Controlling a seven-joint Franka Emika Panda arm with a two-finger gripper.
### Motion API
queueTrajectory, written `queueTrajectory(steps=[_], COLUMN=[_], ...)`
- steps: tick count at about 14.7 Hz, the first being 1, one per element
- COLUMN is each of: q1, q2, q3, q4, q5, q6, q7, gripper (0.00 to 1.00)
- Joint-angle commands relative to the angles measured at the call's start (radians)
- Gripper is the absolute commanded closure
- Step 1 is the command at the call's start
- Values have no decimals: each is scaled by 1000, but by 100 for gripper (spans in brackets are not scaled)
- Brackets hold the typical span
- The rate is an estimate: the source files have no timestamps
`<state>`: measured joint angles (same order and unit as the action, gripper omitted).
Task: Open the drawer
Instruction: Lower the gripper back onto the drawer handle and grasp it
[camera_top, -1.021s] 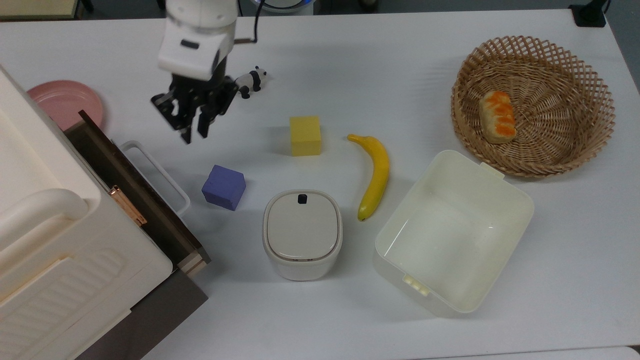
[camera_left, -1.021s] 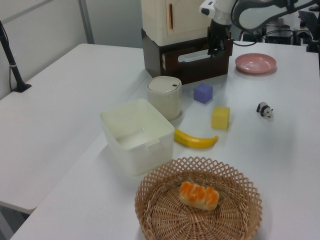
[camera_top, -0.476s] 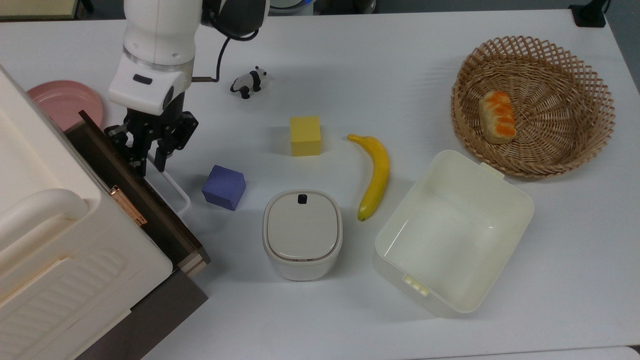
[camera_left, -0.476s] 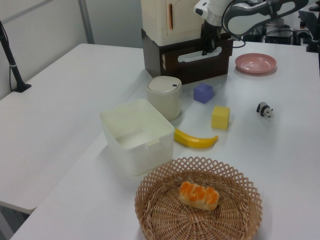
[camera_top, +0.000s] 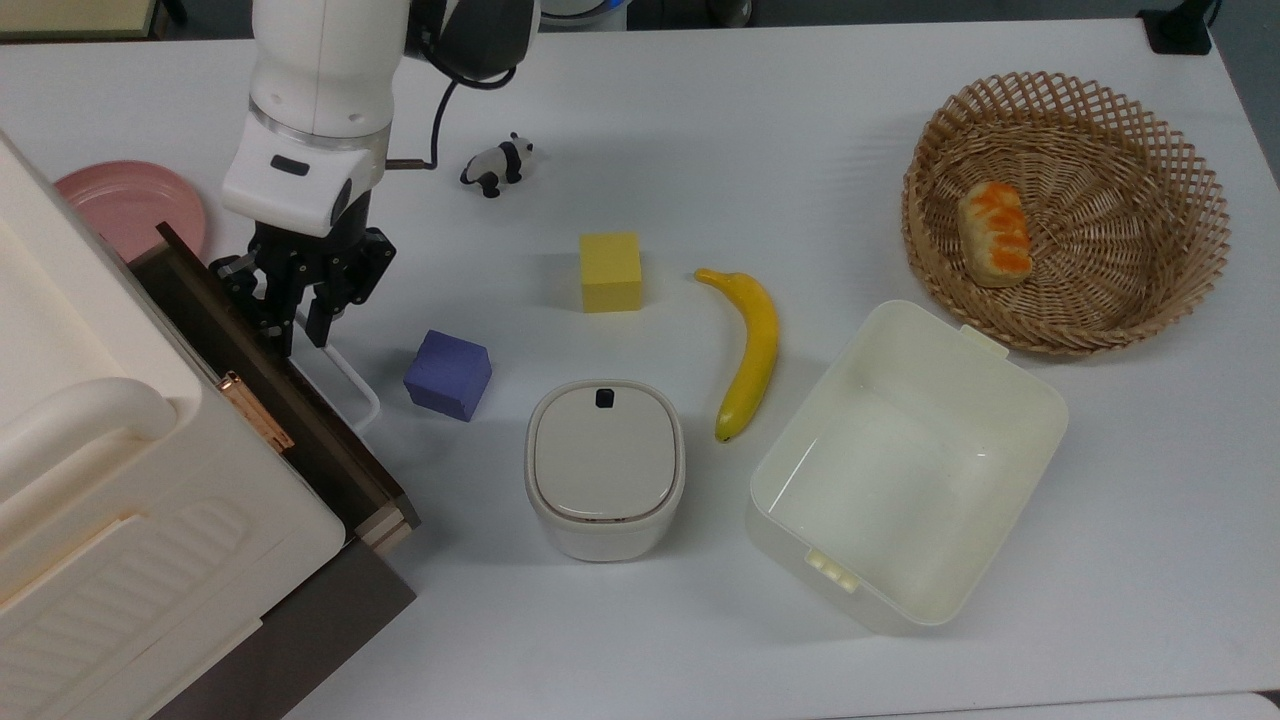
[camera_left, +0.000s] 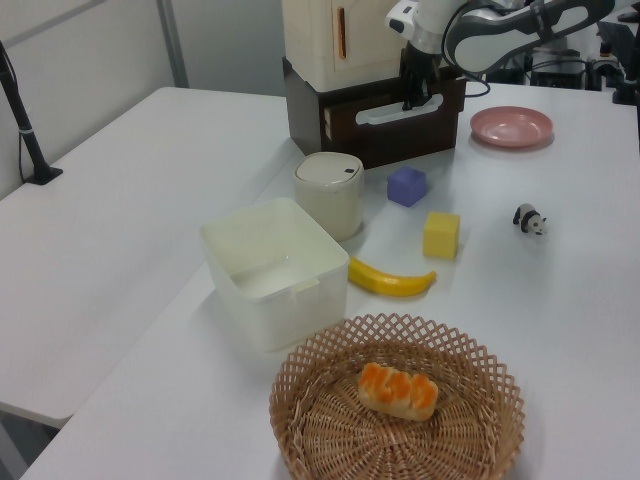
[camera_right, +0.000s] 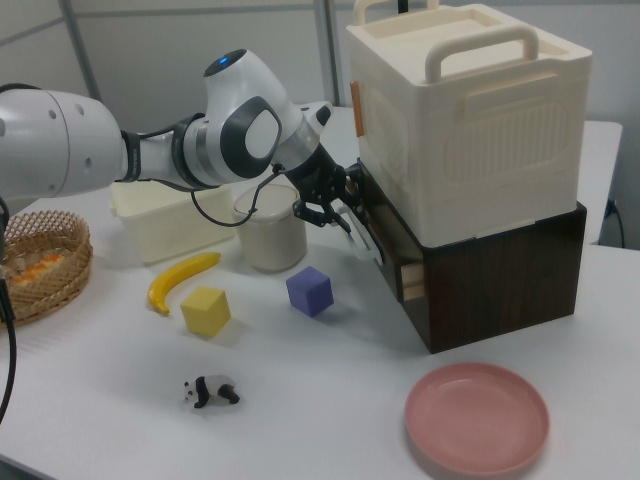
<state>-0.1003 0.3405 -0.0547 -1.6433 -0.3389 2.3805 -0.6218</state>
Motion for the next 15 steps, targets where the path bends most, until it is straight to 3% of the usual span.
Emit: queueTrajectory(steps=[1,9,15], q1=[13,7,17], q2=[25,2,-12], q3=[-7,-7,6], q4=[14,34,30], q5=[-14,12,24], q6=[20,5,-96], q7=[37,36,34], gripper=[70,71,71])
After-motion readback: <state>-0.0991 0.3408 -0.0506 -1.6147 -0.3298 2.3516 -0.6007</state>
